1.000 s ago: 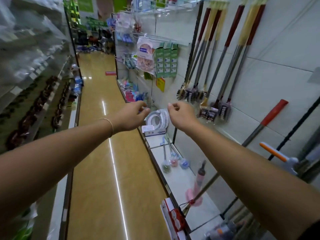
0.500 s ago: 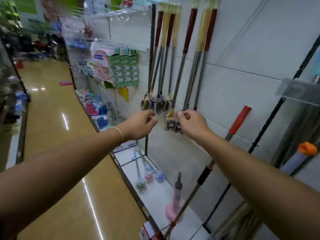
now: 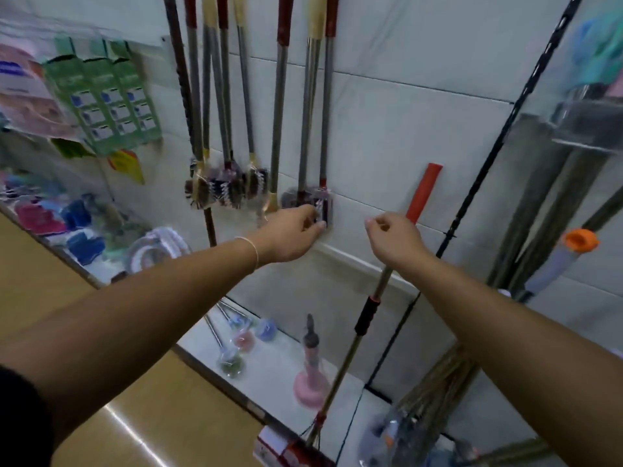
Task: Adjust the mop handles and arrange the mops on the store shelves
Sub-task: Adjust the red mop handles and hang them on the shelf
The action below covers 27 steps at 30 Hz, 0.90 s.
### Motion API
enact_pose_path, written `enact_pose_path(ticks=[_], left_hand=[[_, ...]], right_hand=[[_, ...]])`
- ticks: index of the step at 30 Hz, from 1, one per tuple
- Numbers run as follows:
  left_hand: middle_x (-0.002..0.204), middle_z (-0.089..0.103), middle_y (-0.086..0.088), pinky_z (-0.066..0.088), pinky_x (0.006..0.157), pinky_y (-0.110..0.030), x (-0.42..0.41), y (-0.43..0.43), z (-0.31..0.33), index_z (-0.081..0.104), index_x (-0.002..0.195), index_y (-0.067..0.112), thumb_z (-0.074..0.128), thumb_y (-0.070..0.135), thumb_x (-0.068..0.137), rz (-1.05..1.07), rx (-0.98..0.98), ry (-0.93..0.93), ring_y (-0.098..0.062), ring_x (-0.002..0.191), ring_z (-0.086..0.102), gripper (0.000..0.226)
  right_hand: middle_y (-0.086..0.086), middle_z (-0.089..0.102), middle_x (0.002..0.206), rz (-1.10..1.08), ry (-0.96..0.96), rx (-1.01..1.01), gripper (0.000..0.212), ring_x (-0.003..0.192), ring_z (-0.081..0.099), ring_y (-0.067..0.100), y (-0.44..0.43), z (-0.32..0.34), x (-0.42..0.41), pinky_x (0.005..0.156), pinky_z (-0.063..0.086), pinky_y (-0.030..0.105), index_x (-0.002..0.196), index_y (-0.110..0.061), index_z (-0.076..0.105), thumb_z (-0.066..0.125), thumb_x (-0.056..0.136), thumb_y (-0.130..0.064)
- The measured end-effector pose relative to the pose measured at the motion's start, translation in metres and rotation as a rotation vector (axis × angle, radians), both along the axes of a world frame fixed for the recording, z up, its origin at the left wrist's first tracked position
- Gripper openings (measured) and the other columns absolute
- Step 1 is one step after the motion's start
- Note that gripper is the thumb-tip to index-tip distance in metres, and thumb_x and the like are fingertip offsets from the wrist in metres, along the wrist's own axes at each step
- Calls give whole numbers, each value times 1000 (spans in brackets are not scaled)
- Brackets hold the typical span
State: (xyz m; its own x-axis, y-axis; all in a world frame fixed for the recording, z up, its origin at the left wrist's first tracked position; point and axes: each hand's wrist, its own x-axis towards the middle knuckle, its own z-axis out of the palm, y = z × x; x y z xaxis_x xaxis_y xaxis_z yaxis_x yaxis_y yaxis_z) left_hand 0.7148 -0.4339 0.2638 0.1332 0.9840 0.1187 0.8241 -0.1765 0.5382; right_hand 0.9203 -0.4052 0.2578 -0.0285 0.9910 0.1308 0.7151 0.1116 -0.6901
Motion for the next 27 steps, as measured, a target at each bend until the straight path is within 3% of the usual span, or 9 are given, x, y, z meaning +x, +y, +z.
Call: enact_pose_path(ticks=[3,5,8,11,14,17,19,22,27], left_hand=[[111,64,-3,47,89,-32,-12,29,-14,54,128,15,45,41,100,-80,-55,-38,-20,100,59,39],[110,62,-2,40,84,-25,-17,46,-20,53,131,15,46,40,100,-117,-78,-50,-17,99,57,40],[116,63,-7,40,85,-23,-19,69,-33,53,132,11,47,39,100,-204,-116,-74,-21,105,59,43],[121,63,-10,43,91,-27,-16,84,-49,52,134,11,48,39,100,-281,-170,-66,-23,109,59,44],[123,63,-9,43,92,-27,-6,93,-69,51,135,12,48,38,100,-355,-214,-76,-25,111,59,44],[126,62,-9,41,90,-24,10,99,-89,49,136,12,47,37,101,-404,-262,-75,-24,111,59,44],[124,63,-9,43,92,-25,21,103,-102,49,136,11,47,35,101,-425,-283,-89,-25,112,59,43],[125,63,-11,44,94,-27,38,111,-125,48,138,12,47,34,101,-442,-320,-100,-25,112,60,43],[129,61,-10,39,88,-21,61,125,-168,47,140,13,47,35,101,-432,-379,-119,-21,113,58,45]], right_hand=[[1,64,90,-85,1,-48,29,84,60,20,8,-19,-7,75,38,25,103,-16,68,48,100,-37],[1,62,94,-144,5,-74,28,89,57,21,12,-33,-11,79,41,28,103,-18,65,48,99,-40],[5,65,104,-234,34,-126,34,90,58,22,11,-50,-14,75,46,28,113,-15,65,47,101,-41],[7,67,99,-310,50,-139,33,90,61,25,6,-65,-15,75,47,31,110,-14,66,47,101,-40],[2,59,78,-360,64,-179,31,81,57,25,3,-84,-11,72,45,34,91,-14,61,46,102,-38],[-1,54,71,-412,47,-240,35,77,54,23,-1,-105,-2,65,36,30,75,-18,55,44,103,-36],[1,58,78,-423,61,-287,32,81,55,23,-1,-118,5,68,36,29,84,-16,60,43,104,-34],[9,65,106,-432,67,-343,35,101,60,27,5,-142,15,77,37,27,112,-8,65,45,103,-35],[10,66,116,-455,39,-390,38,107,59,26,19,-185,29,80,36,23,120,-9,65,46,103,-37]])
